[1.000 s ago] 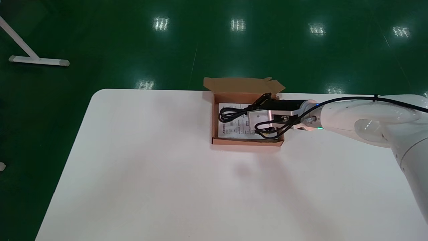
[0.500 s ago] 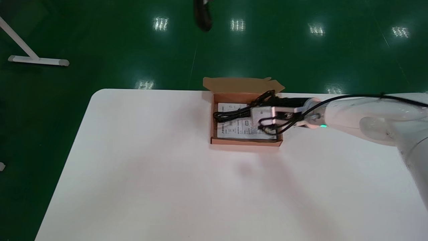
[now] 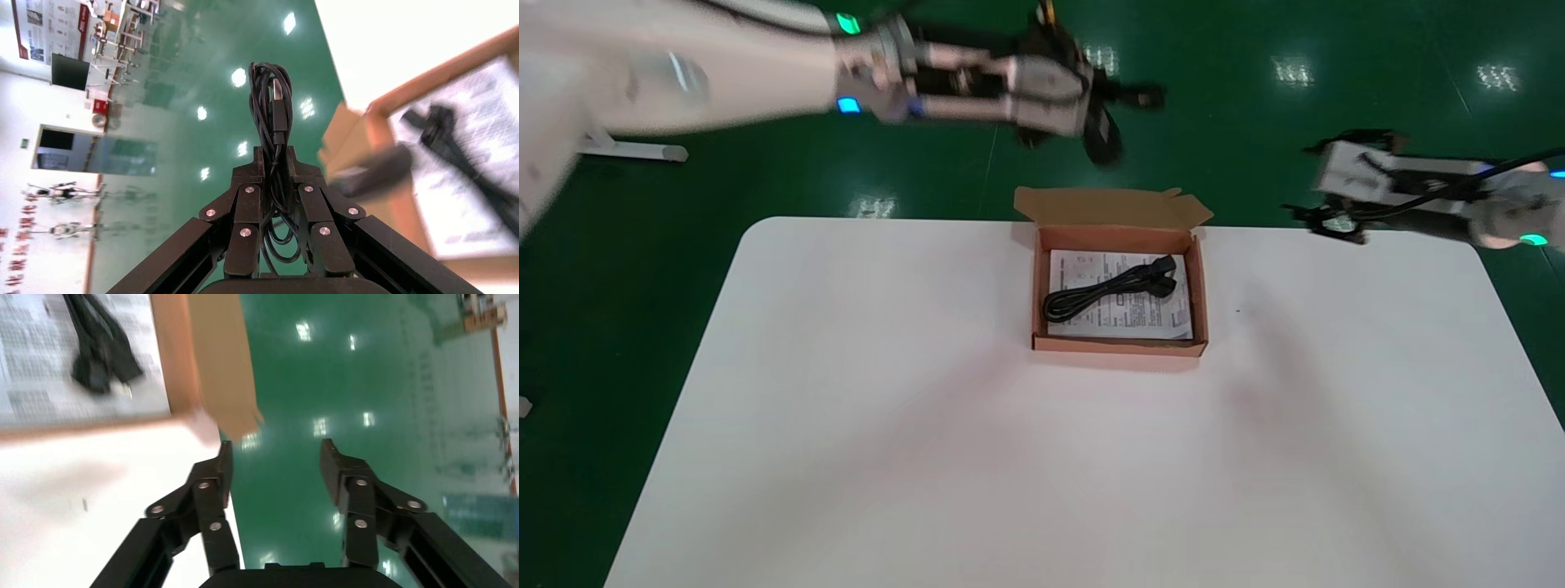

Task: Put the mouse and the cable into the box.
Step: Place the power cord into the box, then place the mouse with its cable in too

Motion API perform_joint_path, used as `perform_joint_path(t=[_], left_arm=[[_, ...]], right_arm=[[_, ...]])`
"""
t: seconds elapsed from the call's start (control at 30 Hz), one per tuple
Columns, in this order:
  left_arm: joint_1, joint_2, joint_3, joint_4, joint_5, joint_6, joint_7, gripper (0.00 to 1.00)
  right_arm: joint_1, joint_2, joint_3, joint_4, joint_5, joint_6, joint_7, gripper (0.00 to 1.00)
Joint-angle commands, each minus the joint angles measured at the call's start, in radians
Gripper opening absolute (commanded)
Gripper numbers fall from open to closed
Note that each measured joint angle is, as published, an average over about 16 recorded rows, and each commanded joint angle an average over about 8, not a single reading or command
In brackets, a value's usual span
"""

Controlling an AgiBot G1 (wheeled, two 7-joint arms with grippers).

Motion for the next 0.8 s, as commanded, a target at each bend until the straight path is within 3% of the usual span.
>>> perform_joint_path(t=[0.03, 0.37, 0.8], left_arm=[[0.052, 0.002, 0.017, -0.030, -0.028, -0.009, -0.009, 0.00], [0.177, 0.002, 0.164, -0.146, -0.171, -0.074, -0.040, 0.00], [0.219, -0.006, 0.277, -0.071, -0.264, -0.087, -0.032, 0.00]], right_arm=[[0.024, 0.034, -0.004, -0.002, -0.005, 0.000, 0.024, 1.00], [0.076, 0.093, -0.011, 0.010, -0.013, -0.014, 0.120, 1.00], [0.077, 0.118, -0.021, 0.038, -0.027, -0.032, 0.117, 1.00]])
